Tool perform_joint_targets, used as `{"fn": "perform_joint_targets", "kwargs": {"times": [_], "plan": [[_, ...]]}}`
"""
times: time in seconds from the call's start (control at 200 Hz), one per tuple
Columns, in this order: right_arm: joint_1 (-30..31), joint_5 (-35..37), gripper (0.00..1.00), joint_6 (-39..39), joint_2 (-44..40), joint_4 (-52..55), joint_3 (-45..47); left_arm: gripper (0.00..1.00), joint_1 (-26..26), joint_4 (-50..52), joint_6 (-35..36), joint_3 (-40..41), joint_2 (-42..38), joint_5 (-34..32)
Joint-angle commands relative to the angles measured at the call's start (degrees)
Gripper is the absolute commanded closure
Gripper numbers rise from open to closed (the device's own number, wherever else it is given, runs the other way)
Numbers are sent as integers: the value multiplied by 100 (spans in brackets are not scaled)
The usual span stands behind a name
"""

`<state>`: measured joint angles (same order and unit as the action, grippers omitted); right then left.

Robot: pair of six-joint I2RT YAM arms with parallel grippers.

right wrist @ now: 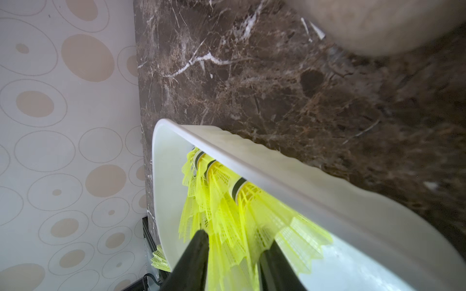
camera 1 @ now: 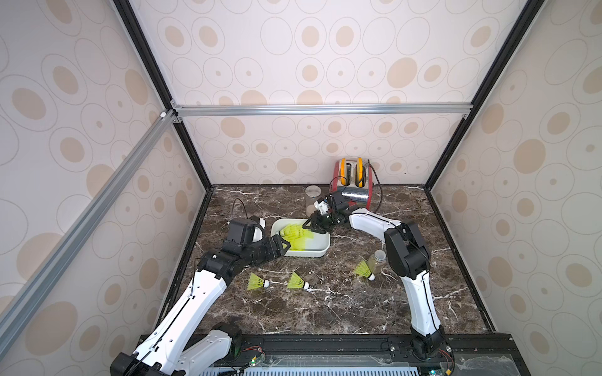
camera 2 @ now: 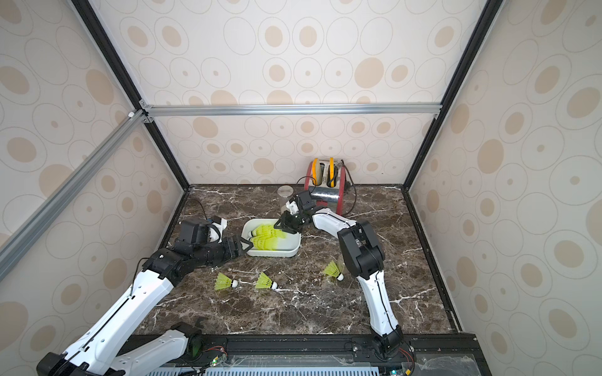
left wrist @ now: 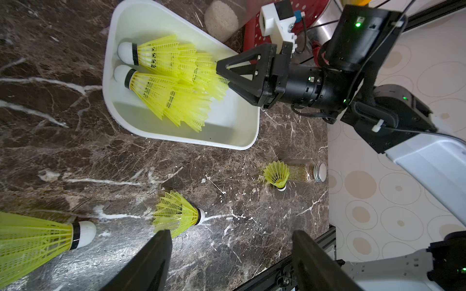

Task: Put the shuttlecocks into the storage box
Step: Place the shuttlecock in the storage box, then pick up the shuttlecock at the center of the board.

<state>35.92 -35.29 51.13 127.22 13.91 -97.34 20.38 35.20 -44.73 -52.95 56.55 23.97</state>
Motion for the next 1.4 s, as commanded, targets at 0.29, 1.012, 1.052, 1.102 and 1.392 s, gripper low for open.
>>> {"fn": "perform_joint_targets", "kwargs": {"times": [0.29,1.012,1.052,1.102,1.392], "plan": [[7,504,63,-487,-874,552,298,23,32,57,17,42,-275,16],[606,2038,66,-3425,-2131,3166,267,22,36,1237,-31,302,-1437,-219],[688,2202,66,-3660,-2181,3423,285,22,36,1311,-28,301,-1499,-218],[777,2444,66,-3927,-2188,3893,261,22,36,1397,-29,303,-1573,-210],[1122,3550,64,-4717,-2500,5622,903,22,36,1635,131,324,-1674,285]]}}
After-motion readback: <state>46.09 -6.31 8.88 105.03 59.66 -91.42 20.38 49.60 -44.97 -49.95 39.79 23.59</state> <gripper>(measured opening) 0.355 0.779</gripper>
